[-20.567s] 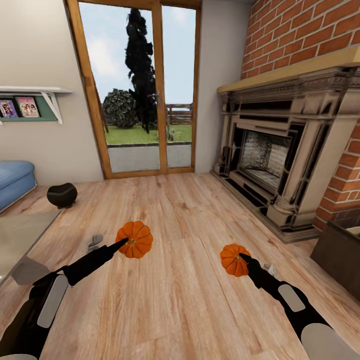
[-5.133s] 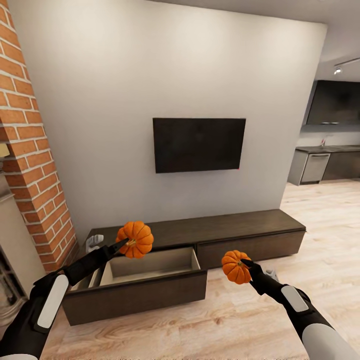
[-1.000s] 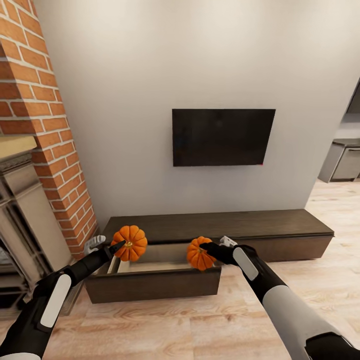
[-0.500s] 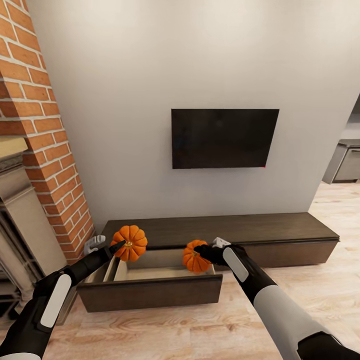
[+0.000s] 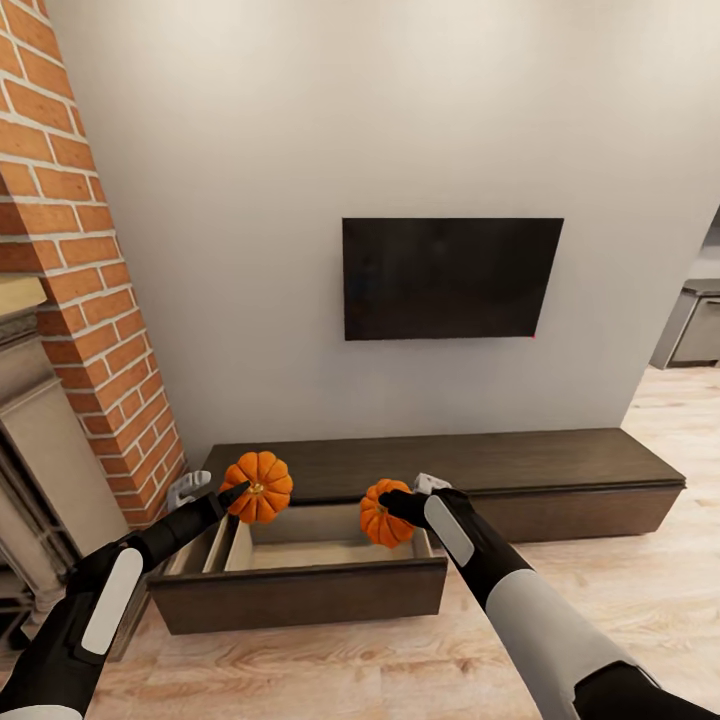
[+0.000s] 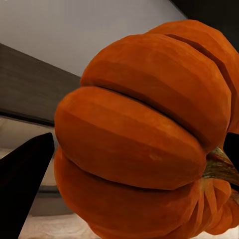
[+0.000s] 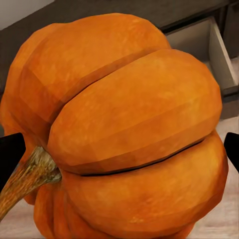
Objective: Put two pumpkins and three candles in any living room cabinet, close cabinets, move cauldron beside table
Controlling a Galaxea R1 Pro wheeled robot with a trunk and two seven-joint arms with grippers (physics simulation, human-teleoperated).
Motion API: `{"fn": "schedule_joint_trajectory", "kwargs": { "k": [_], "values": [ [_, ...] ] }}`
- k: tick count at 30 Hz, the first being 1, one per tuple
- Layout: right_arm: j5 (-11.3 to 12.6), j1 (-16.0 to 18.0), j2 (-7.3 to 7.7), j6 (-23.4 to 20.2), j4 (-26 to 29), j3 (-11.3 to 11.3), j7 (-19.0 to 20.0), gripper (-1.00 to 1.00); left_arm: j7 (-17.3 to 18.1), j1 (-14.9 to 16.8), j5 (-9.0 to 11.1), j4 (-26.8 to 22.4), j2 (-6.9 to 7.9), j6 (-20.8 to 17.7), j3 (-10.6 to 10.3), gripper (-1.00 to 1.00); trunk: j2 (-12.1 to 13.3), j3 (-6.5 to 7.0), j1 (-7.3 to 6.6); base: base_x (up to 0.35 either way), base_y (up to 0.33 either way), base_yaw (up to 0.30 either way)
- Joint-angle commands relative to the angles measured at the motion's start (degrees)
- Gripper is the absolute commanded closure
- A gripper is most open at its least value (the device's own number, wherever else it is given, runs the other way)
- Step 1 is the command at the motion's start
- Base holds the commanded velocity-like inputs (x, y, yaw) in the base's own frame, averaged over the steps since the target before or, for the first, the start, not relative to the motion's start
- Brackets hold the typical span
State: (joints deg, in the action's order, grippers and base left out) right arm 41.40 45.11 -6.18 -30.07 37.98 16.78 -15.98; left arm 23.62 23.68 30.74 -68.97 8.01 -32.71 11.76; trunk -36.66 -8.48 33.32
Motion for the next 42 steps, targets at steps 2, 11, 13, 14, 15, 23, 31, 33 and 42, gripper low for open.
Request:
{"fn": "schedule_joint_trajectory", "kwargs": {
  "k": [2, 11, 13, 14, 15, 23, 31, 33, 42],
  "values": [
    [0.61, 0.06, -0.01, 0.01, 0.09, 0.24, -0.62, 1.0, -0.06, 0.05, 0.29, -0.03, -0.01, -0.41, 0.07, 1.0, -0.08, -0.1, 0.04, 0.188, 0.042, 0.0],
    [0.61, 0.12, -0.05, 0.1, 0.08, 0.27, -0.63, 1.0, -0.15, 0.05, 0.29, -0.02, -0.01, -0.33, 0.02, 1.0, -0.08, -0.1, 0.04, 0.154, 0.008, 0.0],
    [0.62, 0.14, -0.06, 0.1, 0.08, 0.27, -0.63, 1.0, -0.11, 0.05, 0.29, -0.02, -0.01, -0.32, 0.02, 1.0, -0.08, -0.1, 0.04, 0.129, 0.001, 0.0],
    [0.63, 0.14, -0.06, 0.1, 0.08, 0.27, -0.63, 1.0, -0.11, 0.05, 0.29, -0.02, -0.01, -0.29, 0.02, 1.0, -0.08, -0.1, 0.04, 0.097, 0.0, 0.0],
    [0.64, 0.14, -0.06, 0.1, 0.08, 0.27, -0.63, 1.0, -0.13, 0.05, 0.29, -0.03, -0.01, -0.28, 0.02, 1.0, -0.08, -0.1, 0.04, 0.146, 0.0, 0.0],
    [0.62, 0.15, -0.49, 0.1, 0.04, 0.35, -0.63, 1.0, -0.16, 0.05, 0.29, -0.09, -0.01, -0.37, 0.02, 1.0, -0.08, -0.1, 0.04, 0.212, 0.0, 0.0],
    [0.61, 0.5, -0.74, 0.02, -0.04, 0.36, -0.63, 1.0, -12.41, 0.06, 0.49, -2.1, -0.01, -0.39, -1.4, 1.0, -0.08, -0.1, 0.04, 0.023, 0.0, 0.0],
    [0.61, 0.56, -0.75, 0.02, -0.07, 0.36, -0.63, 1.0, -15.11, 0.05, 0.52, -2.59, 0.21, -0.5, -3.47, 1.0, -0.08, -0.1, 0.04, 0.003, 0.0, 0.0],
    [0.61, 0.92, -0.8, 0.01, -0.24, 0.36, -0.71, 1.0, -20.25, 0.23, -2.58, -2.47, 0.18, -0.71, -7.49, 1.0, -0.08, -0.1, 0.04, 0.0, 0.0, 0.0]
  ]
}}
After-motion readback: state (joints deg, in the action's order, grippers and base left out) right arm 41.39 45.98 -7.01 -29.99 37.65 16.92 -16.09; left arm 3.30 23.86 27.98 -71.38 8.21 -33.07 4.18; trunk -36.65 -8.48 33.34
